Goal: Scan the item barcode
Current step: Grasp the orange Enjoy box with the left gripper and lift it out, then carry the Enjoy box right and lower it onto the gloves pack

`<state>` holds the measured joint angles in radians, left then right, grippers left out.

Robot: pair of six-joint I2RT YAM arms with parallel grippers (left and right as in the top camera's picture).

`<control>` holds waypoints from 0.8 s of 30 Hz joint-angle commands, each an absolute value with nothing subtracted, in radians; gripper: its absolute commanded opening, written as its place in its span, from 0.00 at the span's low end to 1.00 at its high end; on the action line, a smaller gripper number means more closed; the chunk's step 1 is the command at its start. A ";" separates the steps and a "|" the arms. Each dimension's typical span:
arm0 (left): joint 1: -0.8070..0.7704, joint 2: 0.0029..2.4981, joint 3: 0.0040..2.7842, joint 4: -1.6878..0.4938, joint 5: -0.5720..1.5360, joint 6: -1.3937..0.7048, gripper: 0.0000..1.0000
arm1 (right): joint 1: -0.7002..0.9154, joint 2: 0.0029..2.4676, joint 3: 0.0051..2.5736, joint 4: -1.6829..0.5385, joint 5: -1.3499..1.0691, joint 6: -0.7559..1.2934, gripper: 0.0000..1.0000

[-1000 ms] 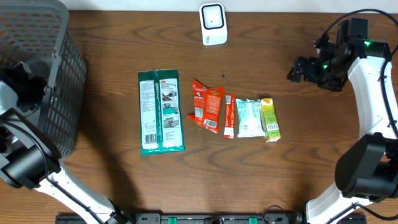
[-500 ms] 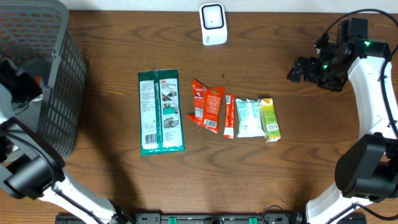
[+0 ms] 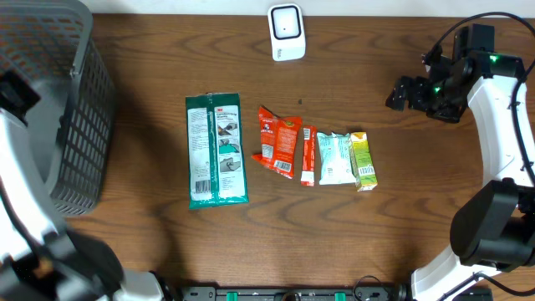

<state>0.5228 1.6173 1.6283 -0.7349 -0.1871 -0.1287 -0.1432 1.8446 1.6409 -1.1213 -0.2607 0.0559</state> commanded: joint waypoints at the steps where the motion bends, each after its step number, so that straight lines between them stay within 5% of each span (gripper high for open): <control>1: 0.410 1.472 1.631 -0.775 -0.310 -0.171 0.33 | -0.148 1.838 1.645 -1.121 -0.259 0.047 0.99; 10: 0.043 1.349 1.625 -1.002 -0.326 -0.294 0.33 | -0.148 1.838 1.645 -1.121 -0.259 0.047 0.99; 24: -0.340 1.645 1.355 -0.971 -0.371 -0.434 0.33 | -0.148 1.838 1.645 -1.121 -0.259 0.047 0.99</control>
<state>-0.2871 1.5787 1.3968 -0.9894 -0.3183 -0.3748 -0.1432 1.8446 1.6409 -1.1210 -0.2607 0.0559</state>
